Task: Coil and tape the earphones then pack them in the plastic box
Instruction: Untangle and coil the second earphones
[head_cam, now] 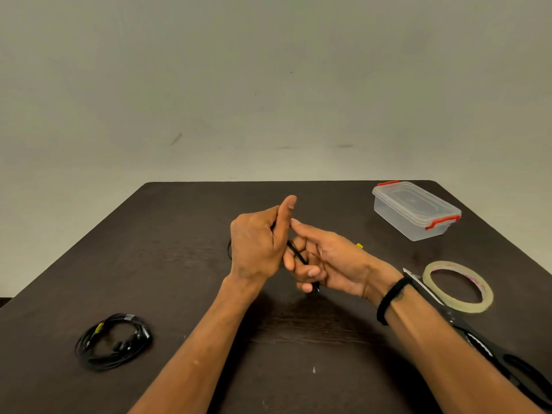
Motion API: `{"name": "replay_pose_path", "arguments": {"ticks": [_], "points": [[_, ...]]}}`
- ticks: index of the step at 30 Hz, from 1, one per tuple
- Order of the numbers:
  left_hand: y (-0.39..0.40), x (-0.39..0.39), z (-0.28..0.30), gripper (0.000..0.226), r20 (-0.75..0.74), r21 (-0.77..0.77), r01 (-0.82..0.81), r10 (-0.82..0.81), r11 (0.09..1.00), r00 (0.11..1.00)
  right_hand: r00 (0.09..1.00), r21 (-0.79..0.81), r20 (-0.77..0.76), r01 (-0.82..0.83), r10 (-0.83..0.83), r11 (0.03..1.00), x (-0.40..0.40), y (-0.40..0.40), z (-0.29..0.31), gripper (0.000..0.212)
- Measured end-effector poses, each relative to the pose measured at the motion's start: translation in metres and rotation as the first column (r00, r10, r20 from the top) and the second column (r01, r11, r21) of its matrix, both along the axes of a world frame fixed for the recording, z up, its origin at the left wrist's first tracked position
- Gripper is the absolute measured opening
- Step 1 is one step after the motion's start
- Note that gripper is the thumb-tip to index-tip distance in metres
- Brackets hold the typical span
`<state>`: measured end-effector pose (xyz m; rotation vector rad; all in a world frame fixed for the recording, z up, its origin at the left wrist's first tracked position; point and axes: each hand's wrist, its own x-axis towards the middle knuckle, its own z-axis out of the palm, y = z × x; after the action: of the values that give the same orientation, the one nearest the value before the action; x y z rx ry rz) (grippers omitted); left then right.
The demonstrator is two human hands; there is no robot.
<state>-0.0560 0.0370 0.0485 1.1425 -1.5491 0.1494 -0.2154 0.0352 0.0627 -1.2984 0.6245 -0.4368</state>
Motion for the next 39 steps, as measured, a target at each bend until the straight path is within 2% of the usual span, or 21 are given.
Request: {"name": "replay_pose_path", "arguments": {"ticks": [2,5,8,9,12,14,17,22,24,27,29,33,36,39], "points": [[0.000,-0.003,0.001,0.067,-0.125,0.132,0.105,-0.088,0.986,0.988,0.998,0.057,0.067,-0.018,0.014,0.998,0.000,0.001,0.001,0.064],[-0.004,-0.005,-0.004,0.066,-0.314,0.346,0.346,-0.240,0.872,0.918,0.970,0.143,0.241,-0.017,-0.018,0.990,-0.005,-0.002,0.005,0.054],[-0.006,-0.010,-0.007,0.096,-0.419,0.448,0.510,-0.331,0.734,0.846,0.920,0.212,0.380,0.009,-0.091,0.977,-0.013,-0.007,0.008,0.044],[-0.005,-0.012,-0.005,0.097,-0.458,0.462,0.550,-0.343,0.696,0.820,0.908,0.226,0.404,0.017,-0.110,0.974,-0.015,-0.008,0.008,0.042],[0.001,-0.017,0.002,0.073,-0.556,0.471,0.623,-0.338,0.624,0.759,0.871,0.264,0.469,0.018,-0.145,0.964,-0.017,-0.010,0.008,0.039],[0.001,-0.014,0.003,0.069,-0.601,0.466,0.666,-0.344,0.582,0.722,0.852,0.280,0.495,0.028,-0.170,0.960,-0.017,-0.011,0.007,0.039],[0.001,-0.008,0.008,0.053,-0.681,0.433,0.686,-0.287,0.585,0.674,0.852,0.275,0.501,0.009,-0.151,0.961,-0.019,-0.007,0.009,0.040],[-0.001,-0.008,0.006,0.057,-0.741,0.392,0.722,-0.270,0.571,0.615,0.855,0.307,0.519,-0.160,-0.023,0.938,-0.018,-0.001,0.008,0.052],[0.001,-0.014,0.005,0.060,-0.755,0.385,0.728,-0.260,0.567,0.602,0.841,0.327,0.541,-0.190,-0.018,0.926,-0.017,-0.005,0.006,0.048],[0.001,-0.022,-0.001,0.050,-0.768,0.394,0.711,-0.217,0.583,0.603,0.818,0.380,0.565,-0.138,-0.111,0.915,-0.013,-0.007,0.004,0.027],[0.001,-0.028,-0.009,0.062,-0.768,0.407,0.730,-0.228,0.548,0.599,0.778,0.417,0.603,-0.120,-0.175,0.901,-0.009,-0.005,0.004,0.022],[0.006,-0.035,-0.008,0.049,-0.791,0.371,0.743,-0.229,0.557,0.567,0.682,0.380,0.698,-0.098,-0.216,0.920,-0.004,-0.003,0.006,0.029],[0.008,-0.040,-0.010,0.042,-0.793,0.395,0.742,-0.207,0.542,0.573,0.643,0.357,0.717,-0.009,-0.268,0.934,-0.004,-0.005,0.008,0.036],[0.010,-0.042,-0.010,0.043,-0.712,0.487,0.697,-0.224,0.527,0.666,0.581,0.371,0.727,0.116,-0.366,0.921,-0.011,-0.008,0.012,0.035]]}}
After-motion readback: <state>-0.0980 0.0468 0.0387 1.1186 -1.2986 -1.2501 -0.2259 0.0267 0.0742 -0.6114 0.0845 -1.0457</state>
